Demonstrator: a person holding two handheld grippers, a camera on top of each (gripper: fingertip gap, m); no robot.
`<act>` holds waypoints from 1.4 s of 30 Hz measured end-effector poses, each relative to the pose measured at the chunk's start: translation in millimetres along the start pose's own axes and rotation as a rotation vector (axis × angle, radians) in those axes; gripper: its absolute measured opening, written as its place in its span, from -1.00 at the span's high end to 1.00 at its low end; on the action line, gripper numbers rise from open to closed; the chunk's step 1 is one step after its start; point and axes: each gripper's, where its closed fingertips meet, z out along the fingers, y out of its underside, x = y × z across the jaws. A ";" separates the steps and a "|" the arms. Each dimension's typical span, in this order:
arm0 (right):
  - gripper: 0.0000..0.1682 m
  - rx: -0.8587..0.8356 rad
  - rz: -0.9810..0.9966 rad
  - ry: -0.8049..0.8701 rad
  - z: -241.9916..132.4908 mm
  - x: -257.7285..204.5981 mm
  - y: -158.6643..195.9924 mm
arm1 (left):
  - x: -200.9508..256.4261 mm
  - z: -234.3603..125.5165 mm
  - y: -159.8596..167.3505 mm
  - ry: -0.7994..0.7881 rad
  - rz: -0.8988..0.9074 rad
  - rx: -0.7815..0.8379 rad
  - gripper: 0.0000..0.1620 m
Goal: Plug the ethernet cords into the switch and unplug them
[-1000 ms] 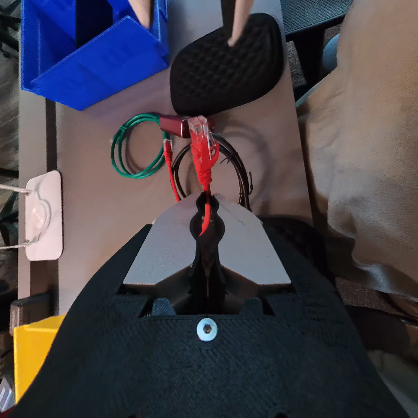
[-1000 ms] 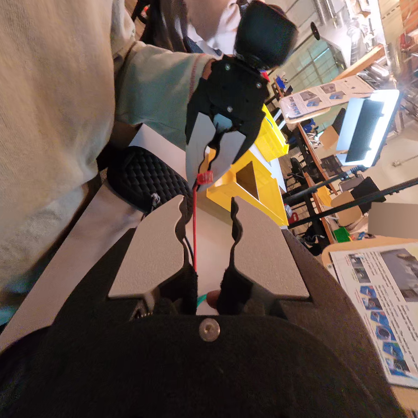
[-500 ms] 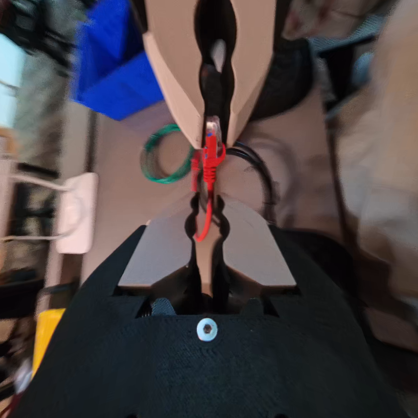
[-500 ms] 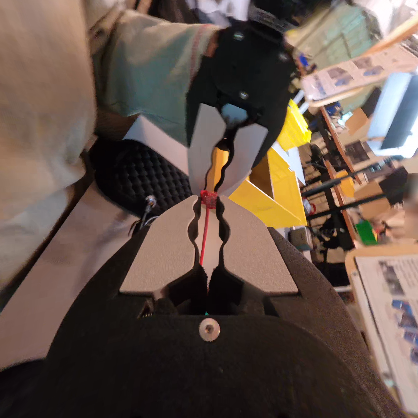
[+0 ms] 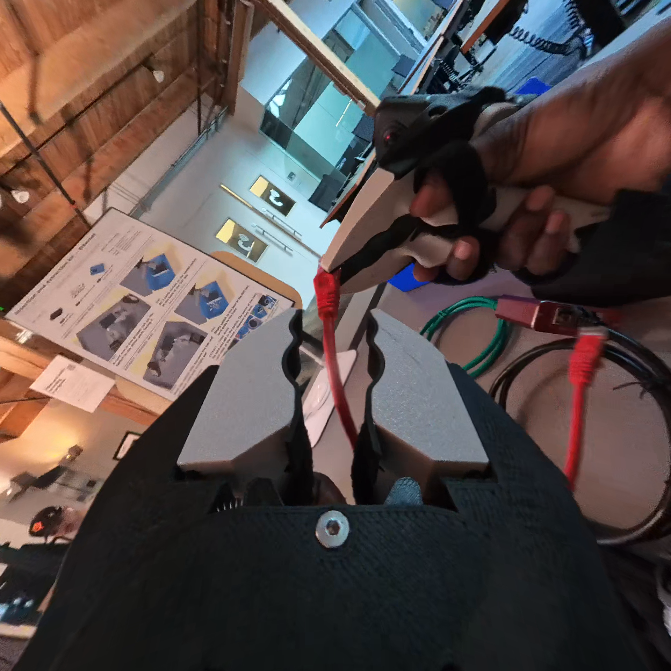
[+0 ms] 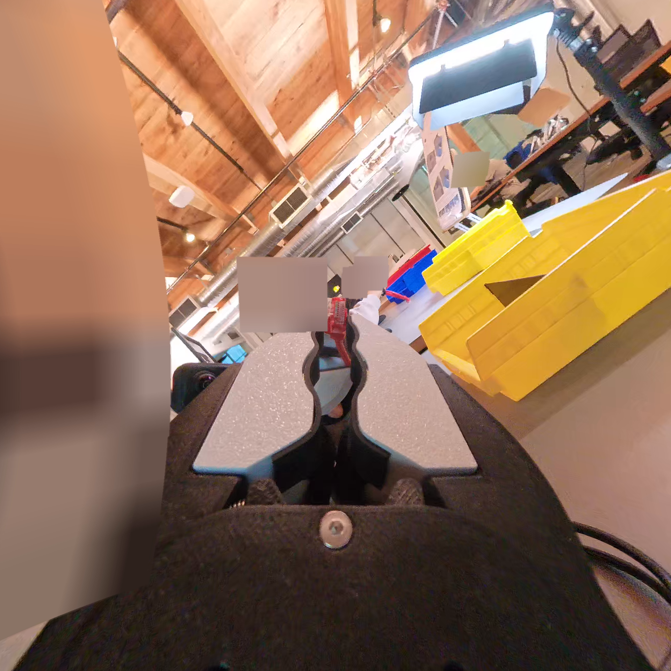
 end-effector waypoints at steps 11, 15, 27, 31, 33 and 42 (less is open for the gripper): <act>0.86 -0.082 0.097 -0.036 -7.6 1.4 20.7 | 14.3 -2.5 -5.0 0.142 -0.146 0.100 0.79; 0.87 -0.116 0.126 -0.043 -9.9 0.8 27.2 | 19.3 -5.7 -6.5 0.203 -0.163 0.131 0.85; 0.86 -0.209 0.119 -0.102 -15.7 -6.9 40.2 | 32.6 -10.4 -8.5 0.295 -0.124 0.153 0.87; 0.48 -0.330 -0.254 -0.102 -32.2 -18.0 38.3 | 28.3 -15.4 0.0 0.290 -0.118 0.086 0.87; 0.33 -0.425 -0.521 -0.050 -53.4 -15.5 32.7 | 23.3 -20.3 10.7 0.279 -0.112 0.035 0.87; -0.34 -1.205 -1.230 0.248 -166.4 92.1 79.4 | -7.4 -44.6 15.9 0.214 -0.163 0.031 0.87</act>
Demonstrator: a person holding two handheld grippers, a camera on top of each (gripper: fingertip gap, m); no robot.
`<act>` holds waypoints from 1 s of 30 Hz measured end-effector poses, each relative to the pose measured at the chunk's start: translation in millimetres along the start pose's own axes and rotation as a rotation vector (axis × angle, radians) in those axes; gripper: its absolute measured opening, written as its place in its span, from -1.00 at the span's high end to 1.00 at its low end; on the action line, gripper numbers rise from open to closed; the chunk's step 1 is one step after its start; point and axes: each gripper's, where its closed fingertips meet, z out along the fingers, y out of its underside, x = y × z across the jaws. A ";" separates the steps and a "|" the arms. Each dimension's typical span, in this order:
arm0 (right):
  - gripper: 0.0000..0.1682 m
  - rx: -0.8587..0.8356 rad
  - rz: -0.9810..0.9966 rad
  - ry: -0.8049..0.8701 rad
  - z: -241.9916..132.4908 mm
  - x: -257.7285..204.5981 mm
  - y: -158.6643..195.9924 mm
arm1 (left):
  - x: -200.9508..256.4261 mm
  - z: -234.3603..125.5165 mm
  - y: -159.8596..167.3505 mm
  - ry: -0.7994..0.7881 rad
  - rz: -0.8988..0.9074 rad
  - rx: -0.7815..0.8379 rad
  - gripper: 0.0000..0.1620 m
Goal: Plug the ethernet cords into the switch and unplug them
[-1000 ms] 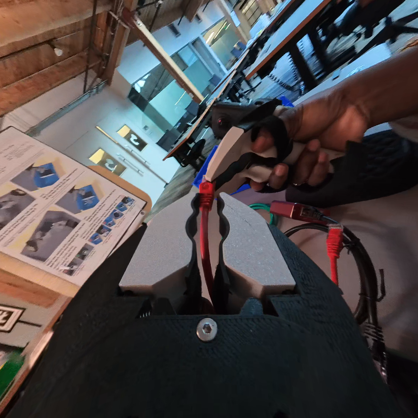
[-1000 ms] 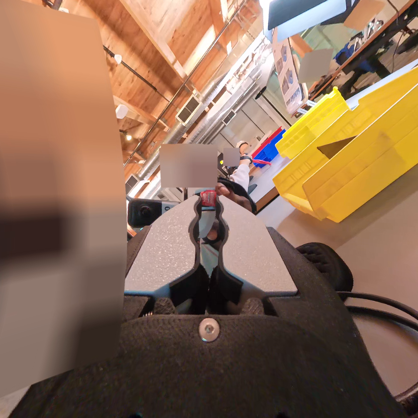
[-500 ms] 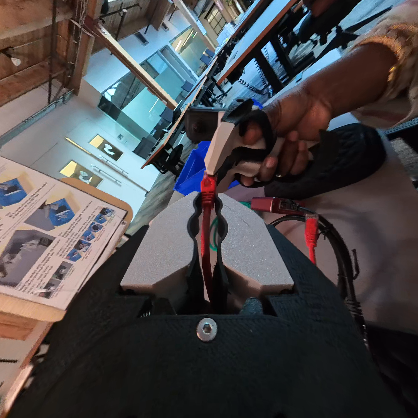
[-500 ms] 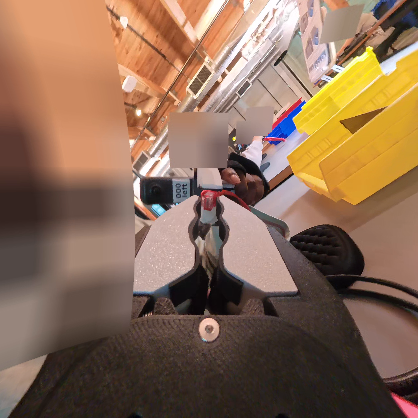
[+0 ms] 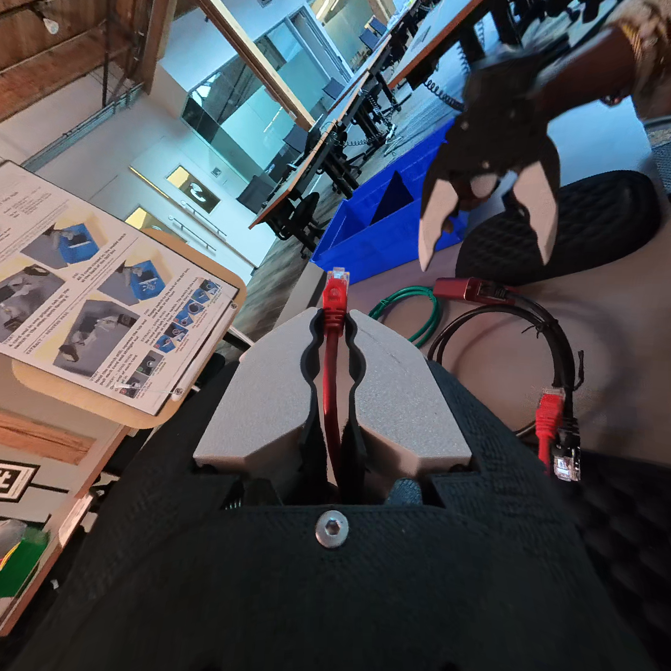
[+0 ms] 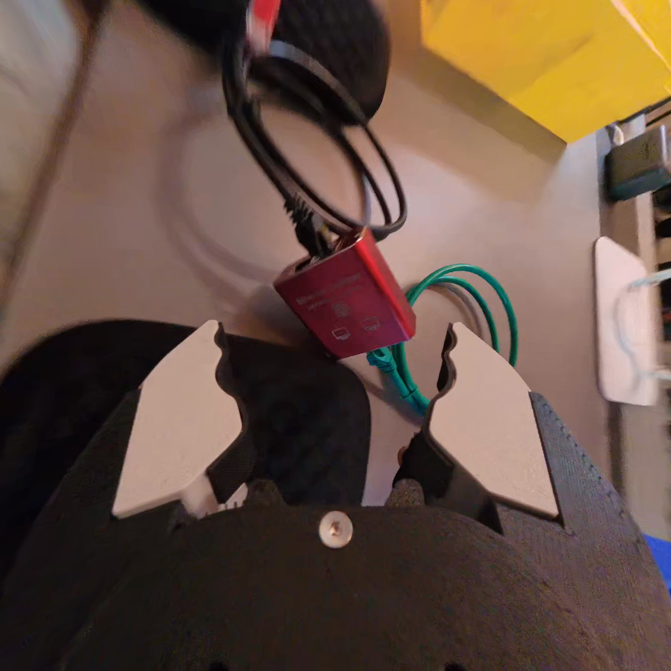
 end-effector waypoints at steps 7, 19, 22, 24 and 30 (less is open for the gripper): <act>-0.18 0.001 -0.269 0.180 27.2 10.6 -2.1 | -0.2 -7.4 -4.8 -0.001 -0.012 0.012 0.87; 0.14 -0.061 -0.127 0.046 36.7 22.6 1.1 | 6.4 -1.4 -5.8 0.026 -0.003 -0.009 0.86; 0.15 -0.106 0.037 -0.061 35.6 34.6 -13.2 | 19.2 -1.8 -13.4 0.079 -0.015 -0.042 0.87; 0.15 -0.138 0.159 -0.103 37.9 48.2 -22.7 | 40.9 2.4 -23.8 0.167 -0.064 -0.042 0.87; 0.16 -0.144 0.419 -0.383 45.3 52.9 -60.9 | 76.1 25.6 22.8 0.245 -0.100 -0.243 0.87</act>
